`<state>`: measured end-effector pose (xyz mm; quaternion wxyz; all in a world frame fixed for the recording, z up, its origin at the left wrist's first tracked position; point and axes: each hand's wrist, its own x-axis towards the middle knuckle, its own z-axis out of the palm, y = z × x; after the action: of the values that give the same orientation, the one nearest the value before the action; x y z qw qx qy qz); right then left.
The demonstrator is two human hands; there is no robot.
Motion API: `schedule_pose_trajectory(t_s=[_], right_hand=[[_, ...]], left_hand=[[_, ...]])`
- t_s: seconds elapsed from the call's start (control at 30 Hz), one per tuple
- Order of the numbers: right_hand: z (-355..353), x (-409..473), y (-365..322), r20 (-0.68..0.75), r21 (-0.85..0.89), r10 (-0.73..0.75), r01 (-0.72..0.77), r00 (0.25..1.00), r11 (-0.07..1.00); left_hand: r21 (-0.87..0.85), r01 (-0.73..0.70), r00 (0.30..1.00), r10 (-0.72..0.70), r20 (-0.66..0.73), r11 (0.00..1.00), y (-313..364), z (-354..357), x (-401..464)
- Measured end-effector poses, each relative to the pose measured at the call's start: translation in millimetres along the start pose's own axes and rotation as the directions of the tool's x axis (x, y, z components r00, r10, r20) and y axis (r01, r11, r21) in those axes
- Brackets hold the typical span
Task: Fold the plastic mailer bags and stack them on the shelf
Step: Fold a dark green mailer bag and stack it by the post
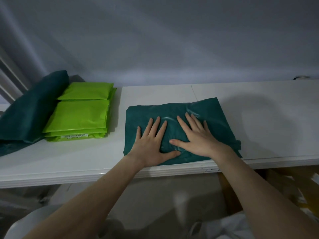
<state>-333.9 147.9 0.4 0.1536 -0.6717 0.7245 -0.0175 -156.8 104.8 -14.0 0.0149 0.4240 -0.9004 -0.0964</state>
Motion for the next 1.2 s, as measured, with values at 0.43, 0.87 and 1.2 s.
schedule_pose_trajectory(t_s=[0.43,0.87,1.2], right_hand=[[-32.6,31.9,32.8,-0.480,0.460,0.353,-0.113,0.803,0.881],[-46.8,68.3,82.4,-0.243,0.878,0.676,-0.139,0.696,0.459],[-38.8,56.8,88.2,-0.148,0.868,0.664,-0.225,0.733,0.442]], left_hand=[[-0.551,0.191,0.899,-0.370,-0.235,0.812,-52.7,-51.6,46.1],[-0.806,0.304,0.672,-0.714,-0.196,0.507,-93.5,-41.1,81.5],[-0.788,0.381,0.727,-0.684,-0.068,0.484,-108.0,-39.6,74.6]])
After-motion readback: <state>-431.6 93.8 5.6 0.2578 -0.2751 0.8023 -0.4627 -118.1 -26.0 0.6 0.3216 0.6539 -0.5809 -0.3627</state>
